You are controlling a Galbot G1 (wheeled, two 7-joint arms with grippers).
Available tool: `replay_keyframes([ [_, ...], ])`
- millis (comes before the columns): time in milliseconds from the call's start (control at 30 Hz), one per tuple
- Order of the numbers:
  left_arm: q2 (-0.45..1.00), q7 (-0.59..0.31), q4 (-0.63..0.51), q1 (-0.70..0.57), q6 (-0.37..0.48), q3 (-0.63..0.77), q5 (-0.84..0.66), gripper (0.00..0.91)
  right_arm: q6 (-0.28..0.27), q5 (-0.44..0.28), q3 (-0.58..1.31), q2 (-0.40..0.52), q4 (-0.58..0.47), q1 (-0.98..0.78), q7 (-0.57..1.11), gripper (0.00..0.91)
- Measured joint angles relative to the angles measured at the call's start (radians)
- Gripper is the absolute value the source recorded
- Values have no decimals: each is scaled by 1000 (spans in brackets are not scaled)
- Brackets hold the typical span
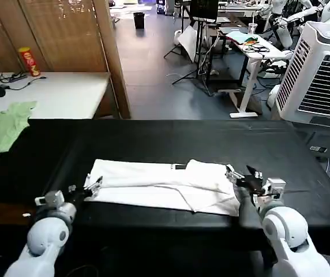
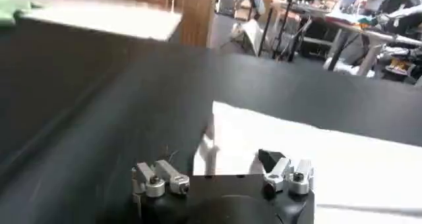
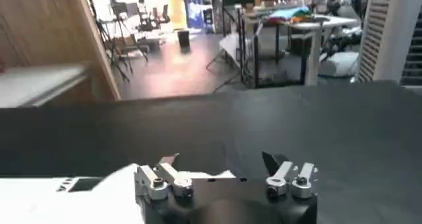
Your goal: Fold and organize the clothes.
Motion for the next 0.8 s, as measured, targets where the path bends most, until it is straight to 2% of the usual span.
replay_keyframes([
  [100,0,1,0,8,-5,-1,0,59,1,-1,2,0,4,-1,0,878],
  [200,0,4,-4,9,-7,-2,3,0,2,-2,2,4,8,0,0,878],
  [500,12,12,-2,-12,2,9,44,0,4,-7,11,5,10,8,0,878],
  [600,25,14,-2,-14,1,9,103,0,4,-7,15,5,12,12,1,878],
  [800,79,16,22,0,-68,-19,248,0,3,-7,22,6,14,18,3,878],
])
